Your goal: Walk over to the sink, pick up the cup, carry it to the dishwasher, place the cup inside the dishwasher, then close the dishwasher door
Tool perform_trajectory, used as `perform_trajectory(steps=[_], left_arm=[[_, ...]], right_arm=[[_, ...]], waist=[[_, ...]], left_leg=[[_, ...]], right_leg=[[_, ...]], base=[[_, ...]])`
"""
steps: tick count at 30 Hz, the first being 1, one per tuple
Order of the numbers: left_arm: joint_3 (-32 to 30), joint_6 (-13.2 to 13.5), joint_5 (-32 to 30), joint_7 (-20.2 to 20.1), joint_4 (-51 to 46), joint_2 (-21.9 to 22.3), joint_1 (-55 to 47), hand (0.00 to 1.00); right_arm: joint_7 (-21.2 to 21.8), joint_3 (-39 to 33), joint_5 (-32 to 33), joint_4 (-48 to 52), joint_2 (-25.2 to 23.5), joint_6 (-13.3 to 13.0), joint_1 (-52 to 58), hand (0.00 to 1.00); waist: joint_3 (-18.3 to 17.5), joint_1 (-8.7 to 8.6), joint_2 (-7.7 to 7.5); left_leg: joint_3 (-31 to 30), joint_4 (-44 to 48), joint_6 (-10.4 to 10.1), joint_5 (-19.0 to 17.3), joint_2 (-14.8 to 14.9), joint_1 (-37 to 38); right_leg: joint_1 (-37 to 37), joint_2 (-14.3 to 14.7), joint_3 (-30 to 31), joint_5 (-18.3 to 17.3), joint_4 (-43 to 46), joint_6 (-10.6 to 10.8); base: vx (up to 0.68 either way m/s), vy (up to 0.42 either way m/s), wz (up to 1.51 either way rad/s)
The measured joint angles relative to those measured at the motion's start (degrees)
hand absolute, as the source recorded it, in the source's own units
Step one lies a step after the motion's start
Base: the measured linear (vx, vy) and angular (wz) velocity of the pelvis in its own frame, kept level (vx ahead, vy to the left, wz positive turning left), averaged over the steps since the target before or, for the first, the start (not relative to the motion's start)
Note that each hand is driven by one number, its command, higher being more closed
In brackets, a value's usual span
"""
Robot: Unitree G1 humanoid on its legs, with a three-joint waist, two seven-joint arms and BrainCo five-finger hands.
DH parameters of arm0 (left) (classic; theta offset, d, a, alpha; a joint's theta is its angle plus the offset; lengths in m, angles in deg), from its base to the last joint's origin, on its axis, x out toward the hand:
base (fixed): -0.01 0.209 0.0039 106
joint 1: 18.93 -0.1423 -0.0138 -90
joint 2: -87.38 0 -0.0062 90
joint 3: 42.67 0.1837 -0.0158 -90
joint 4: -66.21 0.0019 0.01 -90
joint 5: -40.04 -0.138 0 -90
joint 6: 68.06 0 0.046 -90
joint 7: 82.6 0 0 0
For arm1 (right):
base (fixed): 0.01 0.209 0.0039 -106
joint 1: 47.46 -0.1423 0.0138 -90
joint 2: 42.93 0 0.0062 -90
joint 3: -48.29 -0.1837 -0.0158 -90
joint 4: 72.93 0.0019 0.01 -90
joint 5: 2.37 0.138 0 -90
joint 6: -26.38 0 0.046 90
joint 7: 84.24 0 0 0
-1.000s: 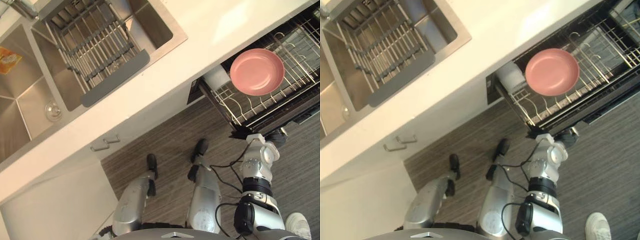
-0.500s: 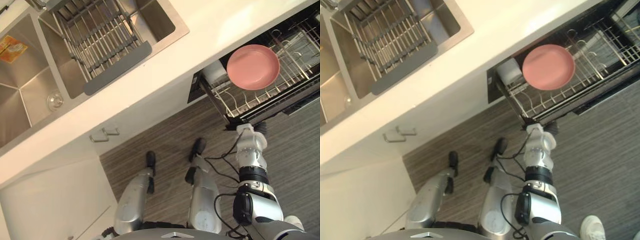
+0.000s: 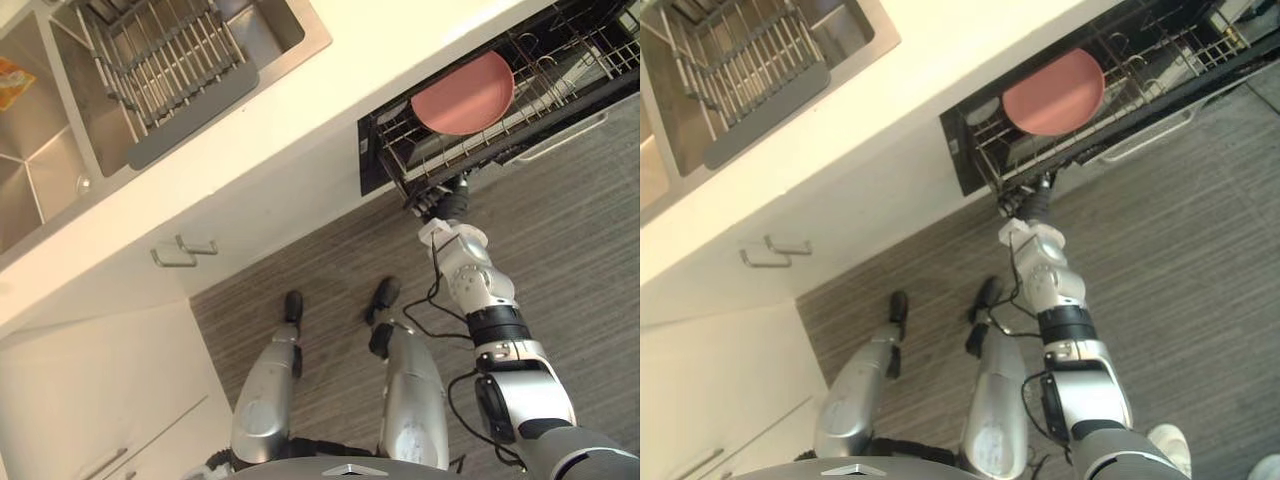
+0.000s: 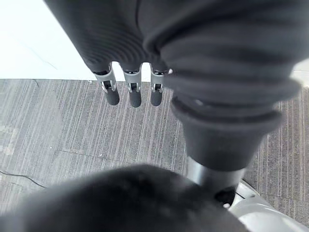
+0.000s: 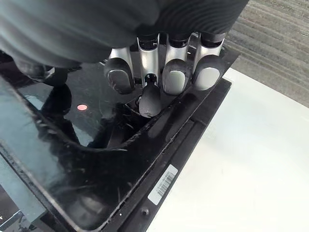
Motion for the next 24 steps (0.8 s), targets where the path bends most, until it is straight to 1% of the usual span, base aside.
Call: perform_trajectory(steps=[1, 2, 3, 6, 8, 9, 10, 12, 14, 15, 17, 18, 19, 21, 23, 24], left_arm=[[0.0, 0.0, -0.1, 0.0, 0.0, 0.0, 0.0, 0.0], [-0.1, 0.0, -0.2, 0.0, -0.1, 0.1, 0.0, 0.0], [-0.2, 0.0, -1.3, 0.0, -0.1, -0.2, 0.0, 0.0], [-0.4, -0.1, -1.8, -0.1, -0.1, 0.0, -0.1, 0.0], [-0.4, 0.0, -1.9, -0.2, -0.1, 0.0, -0.1, 0.0], [-0.4, -0.1, -2.1, -0.2, -0.1, 0.1, -0.1, 0.0], [-0.4, 0.0, -2.1, -0.2, -0.1, 0.1, -0.1, 0.0], [-0.3, 0.0, -2.1, -0.2, -0.1, 0.1, -0.1, 0.0], [-0.2, 0.0, -2.1, -0.2, -0.1, 0.1, -0.1, 0.0], [-0.1, 0.0, -2.1, -0.2, -0.1, 0.1, -0.1, 0.0], [0.5, 0.0, -2.1, -0.4, 0.0, 0.1, -0.1, 0.0], [1.1, 0.0, -2.2, -0.4, 0.0, 0.1, -0.1, 0.0], [1.8, 0.0, -2.2, -0.6, 0.0, 0.3, -0.1, 0.0], [1.8, 0.0, -2.3, -0.8, 0.0, 0.6, -0.1, 0.0], [1.9, 0.3, -2.4, -1.5, 0.0, 0.6, -0.1, 0.0], [1.9, 0.5, -2.3, -1.7, 0.0, 0.6, -0.1, 0.0]], right_arm=[[-0.1, 0.3, -0.4, 0.0, -0.1, 0.0, -0.2, 1.0], [-0.1, 0.4, -0.8, 0.0, -0.3, 0.0, -0.3, 1.0], [-0.8, 0.4, -1.9, 0.1, -0.7, -0.2, 0.1, 1.0], [-2.6, 0.5, -4.4, 0.0, -1.8, -0.3, -0.6, 1.0], [-2.8, 0.4, -5.5, -0.4, -1.8, -0.3, -1.1, 1.0], [-2.8, 0.2, -7.1, -1.4, -1.8, -0.4, -1.8, 1.0], [-3.1, 0.1, -11.7, -3.6, -1.8, -1.1, -3.4, 1.0], [-3.2, 0.0, -16.4, -6.8, -1.2, -2.2, -6.1, 1.0], [-3.1, 0.2, -21.9, -12.7, 0.8, -2.2, -10.6, 1.0], [-3.1, 0.2, -23.5, -13.9, 1.3, -2.2, -11.5, 1.0], [-3.1, 0.2, -26.6, -16.1, 3.7, -2.7, -13.1, 1.0], [-3.1, 0.2, -26.9, -16.4, 4.3, -2.7, -13.3, 1.0], [-3.1, 0.4, -27.0, -16.4, 5.9, -2.7, -13.8, 1.0], [-3.1, 1.0, -27.0, -17.8, 6.9, -3.2, -15.5, 1.0], [-3.1, 2.1, -27.0, -20.7, 8.9, -3.4, -18.5, 1.0], [-3.1, 2.5, -27.0, -20.9, 9.6, -3.4, -18.9, 1.0]], waist=[[0.0, 0.1, 0.0], [0.0, 0.29, 0.06], [0.2, -0.18, -0.23], [0.1, -0.17, -0.17], [0.1, -0.08, -0.17], [0.1, -0.09, -0.17], [0.1, -0.12, -0.17], [0.1, -0.03, -0.17], [0.1, 0.78, -0.15], [0.1, 0.94, -0.14], [0.1, 2.41, -0.07], [0.0, 2.68, -0.04], [0.0, 3.69, -0.03], [0.0, 4.2, -0.02], [0.0, 5.61, 0.06], [-0.1, 6.04, 0.1]], left_leg=[[-0.4, -0.6, 0.6, -0.2, 0.2, -0.5], [-1.1, -1.0, 1.0, -0.5, 0.8, -0.4], [-1.0, -0.6, -1.5, -0.2, 0.0, 0.2], [-1.2, -0.6, -0.6, 0.5, 0.1, 0.6], [-1.2, -0.5, -0.4, 0.4, 0.1, 0.4], [-1.2, -0.5, -0.5, 0.4, 0.0, 0.2], [-1.2, -0.3, -0.4, 0.4, -0.2, 0.0], [-1.3, 0.2, -0.5, 0.4, -0.4, -0.5], [-2.2, 0.5, -0.4, 0.4, -0.7, -1.4], [-2.8, 0.6, -0.5, 0.5, -0.8, -1.8], [-4.9, 0.5, -0.4, 0.6, -1.0, -3.1], [-5.5, 0.5, -0.4, 0.6, -1.1, -3.4], [-6.9, 0.6, -0.4, 0.6, -1.1, -4.4], [-8.0, 1.4, -0.5, 0.6, -1.0, -5.8], [-9.6, 1.7, -0.7, 0.8, -0.4, -7.2], [-10.2, 2.0, -0.7, 0.8, -0.3, -7.7]], right_leg=[[0.3, 0.4, -0.7, 0.0, -1.0, 0.3], [0.1, 0.4, -0.9, 0.3, 0.3, 0.0], [-0.5, -0.7, 0.2, -2.3, 4.2, -0.5], [-0.2, -0.8, -1.0, -2.9, 4.3, -0.4], [-0.2, -0.9, -1.2, -2.9, 4.3, -0.3], [-0.2, -1.1, -1.4, -2.9, 4.4, -0.3], [0.0, -1.8, -2.2, -2.9, 4.5, -0.3], [0.0, -2.4, -3.1, -2.7, 4.5, -0.1], [0.0, -3.1, -4.7, -2.5, 4.2, 0.3], [-0.1, -3.2, -5.2, -2.4, 4.0, 0.4], [-0.2, -3.6, -7.0, -2.3, 3.8, 0.6], [-0.3, -3.7, -7.4, -2.3, 3.8, 0.6], [-0.6, -3.6, -8.1, -2.3, 3.5, 0.6], [-1.0, -3.4, -9.3, -2.2, 3.1, 0.7], [-1.0, -2.3, -10.7, -2.0, 1.5, 1.0], [-1.0, -2.0, -10.9, -2.0, 1.0, 1.1]], base=[[-0.01, -0.063, -0.13], [0.0, -0.121, 0.0], [0.01, -0.114, 0.04], [0.0, -0.082, 0.05], [-0.01, -0.024, 0.03], [-0.04, -0.015, 0.04], [-0.06, -0.004, 0.04], [-0.06, 0.007, 0.03], [-0.07, 0.004, 0.1], [-0.07, -0.009, 0.25], [-0.06, -0.025, 0.32], [-0.07, -0.052, 0.3], [-0.06, -0.049, 0.26], [-0.05, -0.05, 0.19], [-0.05, -0.057, 0.07], [-0.04, -0.052, 0.06]])
